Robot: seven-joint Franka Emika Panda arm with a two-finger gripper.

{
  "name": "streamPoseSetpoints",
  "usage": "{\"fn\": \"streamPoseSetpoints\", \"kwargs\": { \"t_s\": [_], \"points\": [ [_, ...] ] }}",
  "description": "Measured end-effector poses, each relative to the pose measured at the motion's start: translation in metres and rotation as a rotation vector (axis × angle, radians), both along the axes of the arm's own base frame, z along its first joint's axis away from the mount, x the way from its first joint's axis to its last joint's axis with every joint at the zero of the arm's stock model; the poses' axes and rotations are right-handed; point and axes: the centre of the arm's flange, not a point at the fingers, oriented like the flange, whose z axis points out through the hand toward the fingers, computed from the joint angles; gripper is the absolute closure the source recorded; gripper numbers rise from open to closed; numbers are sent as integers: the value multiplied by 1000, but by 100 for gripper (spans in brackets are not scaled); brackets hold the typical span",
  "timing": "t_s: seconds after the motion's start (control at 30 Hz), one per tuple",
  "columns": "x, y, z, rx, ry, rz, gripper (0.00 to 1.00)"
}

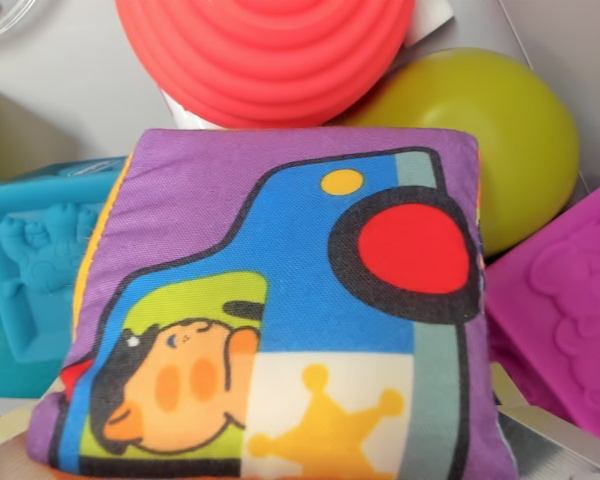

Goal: Pick an object from the bin

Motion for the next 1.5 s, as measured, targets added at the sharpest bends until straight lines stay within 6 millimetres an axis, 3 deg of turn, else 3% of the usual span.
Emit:
{"fn": "streamPoseSetpoints", "kwargs": {
  "t_s": [0.8,1.13,1.5],
  "points": [
    [0,0,4,-1,-1,0,100],
    [1,0,24,-4,-3,0,100],
    [0,0,59,-5,-3,-2,100]
  ]
}}
